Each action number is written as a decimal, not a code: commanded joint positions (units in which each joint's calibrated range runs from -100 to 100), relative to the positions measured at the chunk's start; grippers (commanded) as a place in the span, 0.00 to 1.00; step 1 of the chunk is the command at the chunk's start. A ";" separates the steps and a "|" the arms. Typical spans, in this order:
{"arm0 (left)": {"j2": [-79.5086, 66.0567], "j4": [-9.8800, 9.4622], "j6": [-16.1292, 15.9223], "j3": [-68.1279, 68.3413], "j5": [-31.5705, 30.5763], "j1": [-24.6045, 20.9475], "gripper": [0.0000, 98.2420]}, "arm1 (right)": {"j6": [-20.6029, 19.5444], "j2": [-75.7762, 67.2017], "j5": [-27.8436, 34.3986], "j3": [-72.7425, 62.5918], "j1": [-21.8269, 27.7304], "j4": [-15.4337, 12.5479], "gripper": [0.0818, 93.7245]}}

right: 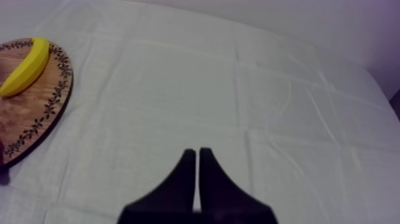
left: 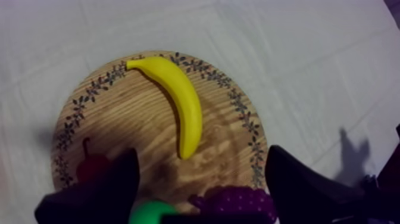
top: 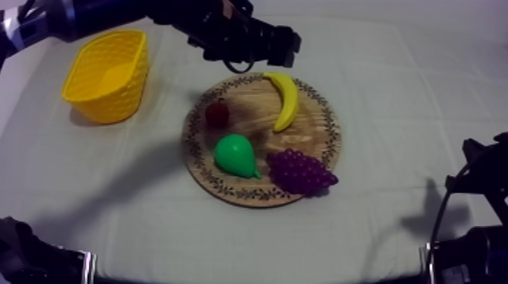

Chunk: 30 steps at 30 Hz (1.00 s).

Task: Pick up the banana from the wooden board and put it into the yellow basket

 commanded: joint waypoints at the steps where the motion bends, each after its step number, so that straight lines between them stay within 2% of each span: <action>1: 1.51 1.36 -1.18 -0.99 0.97 -0.38 0.77 | -0.01 -0.02 0.03 -0.03 0.00 0.01 0.00; 12: 16.79 5.30 -3.00 -16.29 13.59 -1.62 0.73 | -0.01 -0.02 0.03 -0.03 0.00 0.01 0.00; 30: 34.87 6.98 -0.82 -37.87 29.13 -0.36 0.69 | -0.01 -0.02 0.03 -0.03 0.00 0.01 0.00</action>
